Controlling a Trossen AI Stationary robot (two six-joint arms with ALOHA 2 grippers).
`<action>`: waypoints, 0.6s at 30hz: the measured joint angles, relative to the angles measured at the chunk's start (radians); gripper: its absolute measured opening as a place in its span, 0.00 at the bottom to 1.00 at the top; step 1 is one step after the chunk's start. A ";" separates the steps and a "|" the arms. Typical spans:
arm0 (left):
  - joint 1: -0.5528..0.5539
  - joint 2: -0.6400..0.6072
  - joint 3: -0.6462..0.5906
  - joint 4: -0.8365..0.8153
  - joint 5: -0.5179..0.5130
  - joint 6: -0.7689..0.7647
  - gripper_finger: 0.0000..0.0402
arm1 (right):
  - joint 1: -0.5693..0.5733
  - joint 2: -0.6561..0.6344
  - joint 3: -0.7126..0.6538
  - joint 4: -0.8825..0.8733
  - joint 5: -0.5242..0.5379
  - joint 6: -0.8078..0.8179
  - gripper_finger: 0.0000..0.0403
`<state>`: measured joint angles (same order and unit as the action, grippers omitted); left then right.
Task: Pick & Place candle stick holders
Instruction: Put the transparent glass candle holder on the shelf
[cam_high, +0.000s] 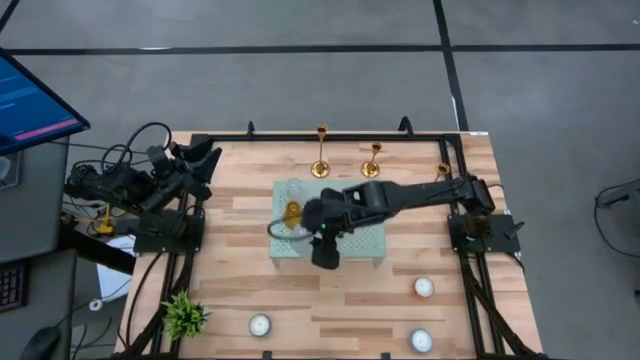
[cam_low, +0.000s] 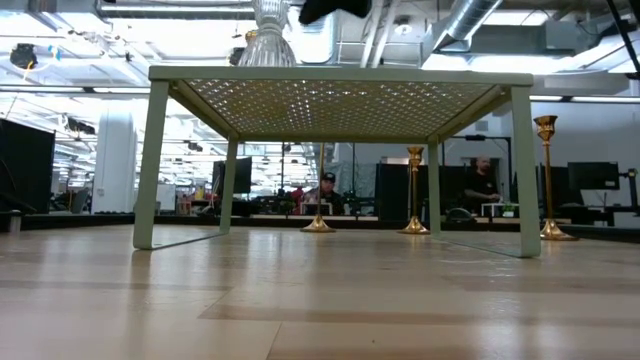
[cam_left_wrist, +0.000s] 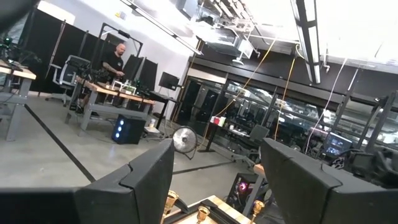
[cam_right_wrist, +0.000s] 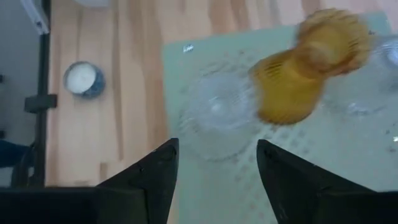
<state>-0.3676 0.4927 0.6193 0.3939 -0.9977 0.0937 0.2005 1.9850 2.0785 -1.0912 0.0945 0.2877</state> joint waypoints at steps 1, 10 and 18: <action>0.000 0.000 0.000 0.000 0.000 0.000 0.60 | 0.013 0.000 0.000 -0.011 0.007 0.002 0.49; 0.000 0.000 0.000 0.000 0.000 0.000 0.60 | 0.084 0.015 -0.047 0.004 0.178 0.044 0.31; -0.001 0.000 0.000 0.000 0.000 0.000 0.60 | 0.049 0.017 -0.140 0.033 0.195 0.053 0.02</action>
<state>-0.3686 0.4923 0.6193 0.3935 -0.9977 0.0933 0.2498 2.0021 1.9382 -1.0587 0.2891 0.3406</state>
